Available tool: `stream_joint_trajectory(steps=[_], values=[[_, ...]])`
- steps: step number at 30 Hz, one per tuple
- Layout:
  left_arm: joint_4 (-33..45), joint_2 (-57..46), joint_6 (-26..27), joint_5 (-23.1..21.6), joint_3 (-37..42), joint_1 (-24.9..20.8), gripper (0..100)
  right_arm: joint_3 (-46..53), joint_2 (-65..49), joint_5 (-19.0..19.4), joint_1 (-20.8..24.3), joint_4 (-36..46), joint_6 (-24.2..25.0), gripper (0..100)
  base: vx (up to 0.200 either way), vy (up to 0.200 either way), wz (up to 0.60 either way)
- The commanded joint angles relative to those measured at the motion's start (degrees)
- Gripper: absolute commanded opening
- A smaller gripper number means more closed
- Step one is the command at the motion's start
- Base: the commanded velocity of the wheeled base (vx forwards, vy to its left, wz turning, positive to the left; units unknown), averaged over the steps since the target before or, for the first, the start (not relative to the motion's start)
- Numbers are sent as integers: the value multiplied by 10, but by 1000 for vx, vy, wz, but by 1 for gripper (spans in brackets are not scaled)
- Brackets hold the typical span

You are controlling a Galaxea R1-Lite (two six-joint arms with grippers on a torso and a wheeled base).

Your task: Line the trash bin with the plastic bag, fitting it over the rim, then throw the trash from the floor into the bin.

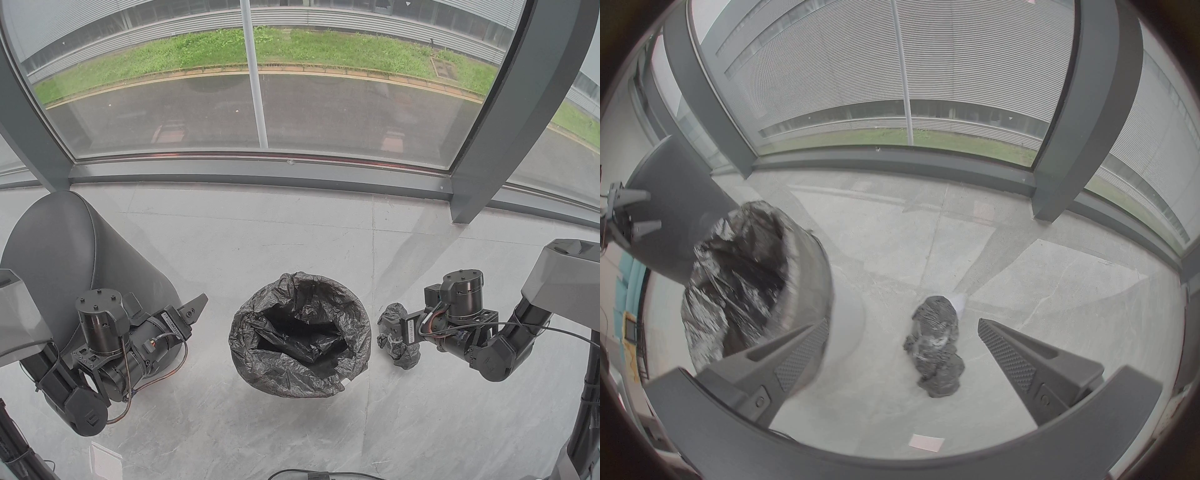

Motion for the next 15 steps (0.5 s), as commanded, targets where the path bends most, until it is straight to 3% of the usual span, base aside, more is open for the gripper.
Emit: stream_joint_trajectory(steps=[1, 5, 7, 15], values=[[-58, 53, 25, 26, 34, -17, 100, -15, 66, 39, -59, -8, -45, 100, 0, 0, 0], [-70, 69, 27, 24, 36, -18, 100, -48, 89, 61, -68, 30, -73, 100, 0, 0, 0], [-70, 82, 26, 23, 37, -18, 100, -109, 114, 97, -86, 89, -90, 100, 0, 0, 0], [-85, 121, 25, 23, 35, -25, 100, -268, 187, 97, -101, 213, -92, 100, 0, 0, 0]])
